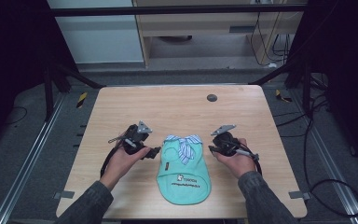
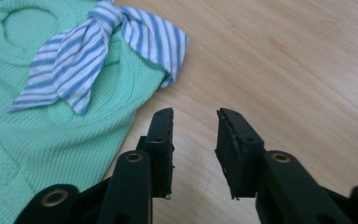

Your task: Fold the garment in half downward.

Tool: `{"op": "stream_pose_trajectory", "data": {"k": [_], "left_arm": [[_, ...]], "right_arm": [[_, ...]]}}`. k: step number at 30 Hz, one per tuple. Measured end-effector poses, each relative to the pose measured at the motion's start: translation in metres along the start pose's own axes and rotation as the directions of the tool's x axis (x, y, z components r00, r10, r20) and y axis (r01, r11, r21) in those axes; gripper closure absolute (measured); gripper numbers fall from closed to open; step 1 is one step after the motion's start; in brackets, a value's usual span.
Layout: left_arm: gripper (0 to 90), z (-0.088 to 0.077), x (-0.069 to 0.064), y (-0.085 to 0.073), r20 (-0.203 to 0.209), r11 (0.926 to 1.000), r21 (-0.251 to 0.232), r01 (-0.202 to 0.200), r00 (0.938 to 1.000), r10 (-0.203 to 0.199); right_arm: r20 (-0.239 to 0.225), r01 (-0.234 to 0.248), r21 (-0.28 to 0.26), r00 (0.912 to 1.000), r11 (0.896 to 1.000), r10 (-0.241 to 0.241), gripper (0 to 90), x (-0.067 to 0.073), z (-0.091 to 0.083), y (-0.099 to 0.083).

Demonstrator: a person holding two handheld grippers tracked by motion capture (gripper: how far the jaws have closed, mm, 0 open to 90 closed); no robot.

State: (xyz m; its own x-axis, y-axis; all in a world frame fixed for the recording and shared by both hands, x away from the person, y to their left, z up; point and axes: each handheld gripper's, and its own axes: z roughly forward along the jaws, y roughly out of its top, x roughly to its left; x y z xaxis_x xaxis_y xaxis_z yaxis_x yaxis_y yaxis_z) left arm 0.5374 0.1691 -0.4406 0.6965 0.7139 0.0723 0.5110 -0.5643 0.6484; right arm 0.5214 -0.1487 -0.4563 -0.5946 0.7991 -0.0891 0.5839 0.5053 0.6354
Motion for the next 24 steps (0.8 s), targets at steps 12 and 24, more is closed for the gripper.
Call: {"op": "stream_pose_trajectory", "data": {"k": [12,24], "left_arm": [[31.0,0.023,0.010,0.026,0.032,0.9992,-0.009,0.038,0.9988,-0.038],[50.2,0.047,0.007,0.037,0.053,0.9989,0.017,0.043,0.9977,-0.044]], "right_arm": [[-0.024,-0.051,-0.011,0.9984,0.999,0.050,81.9,-0.007,0.022,0.023],[-0.053,-0.072,-0.005,0.9960,0.997,0.072,72.6,0.006,0.047,0.051]]}}
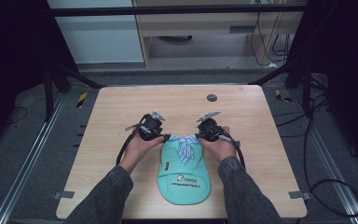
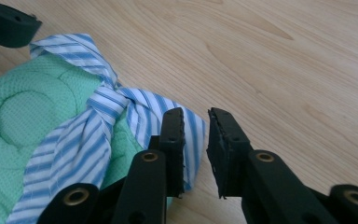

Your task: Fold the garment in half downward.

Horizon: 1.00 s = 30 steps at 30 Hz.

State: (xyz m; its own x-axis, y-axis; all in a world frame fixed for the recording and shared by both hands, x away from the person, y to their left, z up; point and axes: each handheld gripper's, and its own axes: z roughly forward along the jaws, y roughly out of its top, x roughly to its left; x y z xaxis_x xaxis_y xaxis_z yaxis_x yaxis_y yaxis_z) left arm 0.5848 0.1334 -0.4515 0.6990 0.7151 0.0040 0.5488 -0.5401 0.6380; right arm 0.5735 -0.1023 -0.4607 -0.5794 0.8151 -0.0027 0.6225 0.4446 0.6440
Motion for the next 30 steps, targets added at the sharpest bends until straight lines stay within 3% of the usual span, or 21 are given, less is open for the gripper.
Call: {"op": "stream_pose_trajectory", "data": {"k": [8,16,20,30], "left_arm": [[50.1,0.006,0.002,0.001,0.000,0.9998,0.017,0.013,0.9999,-0.013],[48.4,0.011,0.000,0.000,0.011,0.9992,0.032,0.022,0.9997,-0.023],[47.1,0.015,-0.002,0.002,0.009,0.9975,0.068,0.017,0.9998,-0.017],[48.0,0.023,-0.007,0.003,0.007,0.9961,0.085,0.026,0.9996,-0.026]], "right_arm": [[-0.001,-0.013,0.017,0.9999,1.000,0.013,64.2,0.003,0.008,0.004],[0.000,-0.028,0.022,0.9996,0.999,0.028,61.4,0.001,0.010,0.004],[0.004,-0.032,0.046,0.9995,0.998,0.032,58.3,0.000,0.014,0.003],[0.002,-0.057,0.079,0.9984,0.995,0.057,56.0,-0.001,0.021,0.001]]}}
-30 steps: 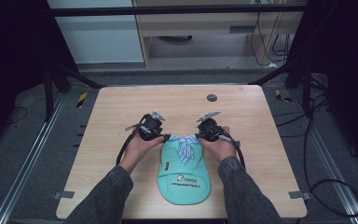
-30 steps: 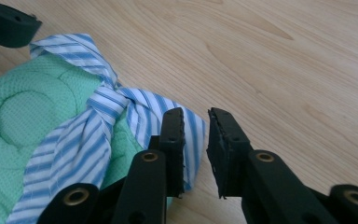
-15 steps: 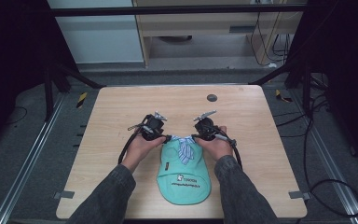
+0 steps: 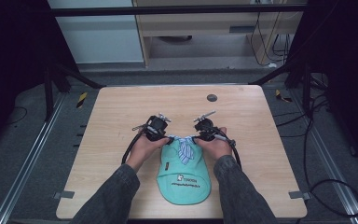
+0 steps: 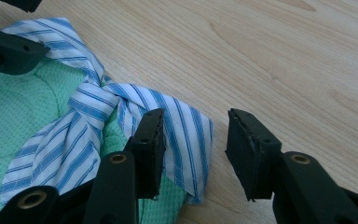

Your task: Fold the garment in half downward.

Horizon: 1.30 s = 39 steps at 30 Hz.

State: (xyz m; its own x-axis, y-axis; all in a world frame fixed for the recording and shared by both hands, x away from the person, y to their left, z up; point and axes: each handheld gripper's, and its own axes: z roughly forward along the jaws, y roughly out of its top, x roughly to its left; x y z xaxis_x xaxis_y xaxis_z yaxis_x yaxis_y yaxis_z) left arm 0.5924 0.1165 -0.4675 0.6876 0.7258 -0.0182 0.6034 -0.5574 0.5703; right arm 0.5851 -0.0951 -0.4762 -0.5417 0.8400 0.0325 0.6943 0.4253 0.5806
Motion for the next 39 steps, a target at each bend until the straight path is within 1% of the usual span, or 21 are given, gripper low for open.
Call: {"op": "stream_pose_trajectory", "data": {"k": [5,7,12,15,18,22,23,24,25,28,29,34,37,39], "left_arm": [[49.8,0.005,0.000,-0.001,0.008,0.9997,0.023,-0.006,1.0000,0.006],[51.9,0.008,0.000,-0.003,0.013,0.9995,0.030,-0.005,0.9999,0.005],[54.1,0.011,0.001,-0.005,0.020,0.9996,0.029,0.003,0.9998,-0.004],[54.7,0.010,0.000,-0.005,0.020,0.9995,0.030,-0.003,0.9998,0.002],[58.5,0.010,-0.002,-0.006,0.018,0.9994,0.030,-0.020,0.9997,0.019],[62.1,0.011,-0.002,-0.007,0.017,0.9995,0.019,-0.027,0.9995,0.026],[62.8,0.010,-0.002,-0.007,0.019,0.9995,0.014,-0.028,0.9994,0.028],[63.4,0.010,-0.002,-0.007,0.019,0.9995,0.014,-0.028,0.9994,0.028],[63.8,0.010,-0.001,-0.008,0.022,0.9995,0.012,-0.029,0.9994,0.028],[66.2,0.010,-0.001,-0.008,0.026,0.9995,0.009,-0.031,0.9992,0.031],[67.4,0.011,-0.001,-0.008,0.029,0.9994,0.005,-0.035,0.9990,0.035],[73.6,0.011,-0.002,-0.008,0.039,0.9992,-0.001,-0.039,0.9985,0.039],[78.1,0.012,-0.003,-0.007,0.043,0.9990,-0.001,-0.045,0.9981,0.045],[78.9,0.012,-0.004,-0.007,0.043,0.9987,-0.002,-0.050,0.9978,0.050]], "right_arm": [[-0.004,0.000,0.008,1.0000,1.000,0.000,56.0,0.001,0.003,0.000],[-0.013,-0.002,0.011,0.9999,1.000,0.003,56.0,0.002,0.004,-0.001],[-0.012,0.003,0.014,0.9999,1.000,-0.003,56.3,0.003,0.006,-0.002],[-0.015,0.003,0.018,0.9999,1.000,-0.002,57.0,0.003,0.006,-0.002],[-0.025,0.004,0.017,0.9997,1.000,-0.004,60.3,0.003,0.006,-0.002],[-0.030,0.011,0.015,0.9995,1.000,-0.010,63.5,0.004,0.006,-0.003],[-0.036,0.019,0.014,0.9992,1.000,-0.018,66.4,0.004,0.006,-0.003],[-0.036,0.019,0.014,0.9992,1.000,-0.018,66.4,0.004,0.006,-0.003],[-0.041,0.020,0.016,0.9990,1.000,-0.019,68.4,0.005,0.006,-0.003],[-0.040,0.027,0.017,0.9988,0.999,-0.027,70.2,0.006,0.006,-0.003],[-0.041,0.032,0.018,0.9987,0.999,-0.031,72.9,0.007,0.006,-0.003],[-0.041,0.053,0.020,0.9978,0.998,-0.052,77.9,0.009,0.005,-0.003],[-0.036,0.072,0.018,0.9968,0.997,-0.072,80.1,0.011,0.005,-0.003],[-0.033,0.073,0.019,0.9968,0.997,-0.073,80.4,0.011,0.005,-0.003]]}}
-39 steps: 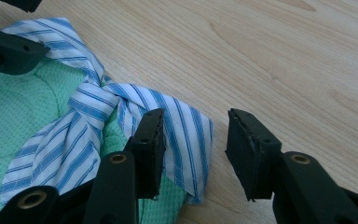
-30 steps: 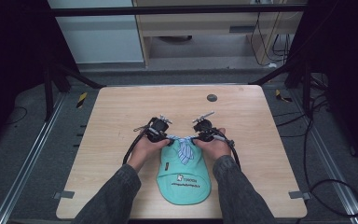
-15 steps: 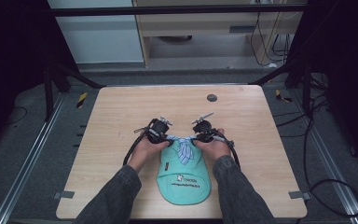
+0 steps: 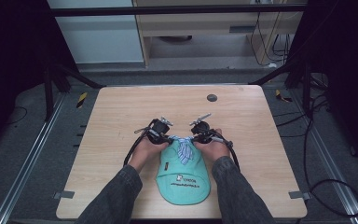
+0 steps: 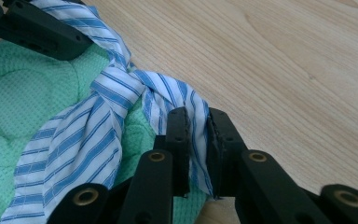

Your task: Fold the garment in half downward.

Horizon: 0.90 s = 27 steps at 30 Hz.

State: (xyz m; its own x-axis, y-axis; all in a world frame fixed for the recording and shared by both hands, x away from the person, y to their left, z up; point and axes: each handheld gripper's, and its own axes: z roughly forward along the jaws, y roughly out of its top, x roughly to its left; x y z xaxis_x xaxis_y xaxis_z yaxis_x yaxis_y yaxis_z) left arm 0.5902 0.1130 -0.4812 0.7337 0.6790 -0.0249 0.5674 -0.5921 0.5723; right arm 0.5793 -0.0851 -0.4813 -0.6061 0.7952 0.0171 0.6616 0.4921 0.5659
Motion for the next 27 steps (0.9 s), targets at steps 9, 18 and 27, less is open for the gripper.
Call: {"op": "stream_pose_trajectory", "data": {"k": [9,18,27], "left_arm": [[83.7,0.001,-0.001,0.001,0.002,0.9998,-0.007,-0.019,0.9998,0.019],[84.2,0.000,-0.002,0.001,-0.006,0.9991,-0.004,-0.043,0.9991,0.043],[84.3,-0.017,-0.002,0.005,0.011,0.9939,-0.022,-0.108,0.9940,0.109]], "right_arm": [[-0.001,0.027,-0.004,0.9996,1.000,-0.027,81.8,0.000,-0.003,-0.001],[0.001,0.048,-0.015,0.9989,0.999,-0.048,82.2,-0.001,-0.006,-0.002],[-0.001,0.101,-0.039,0.9949,0.994,-0.101,82.7,0.002,-0.020,0.000]]}}
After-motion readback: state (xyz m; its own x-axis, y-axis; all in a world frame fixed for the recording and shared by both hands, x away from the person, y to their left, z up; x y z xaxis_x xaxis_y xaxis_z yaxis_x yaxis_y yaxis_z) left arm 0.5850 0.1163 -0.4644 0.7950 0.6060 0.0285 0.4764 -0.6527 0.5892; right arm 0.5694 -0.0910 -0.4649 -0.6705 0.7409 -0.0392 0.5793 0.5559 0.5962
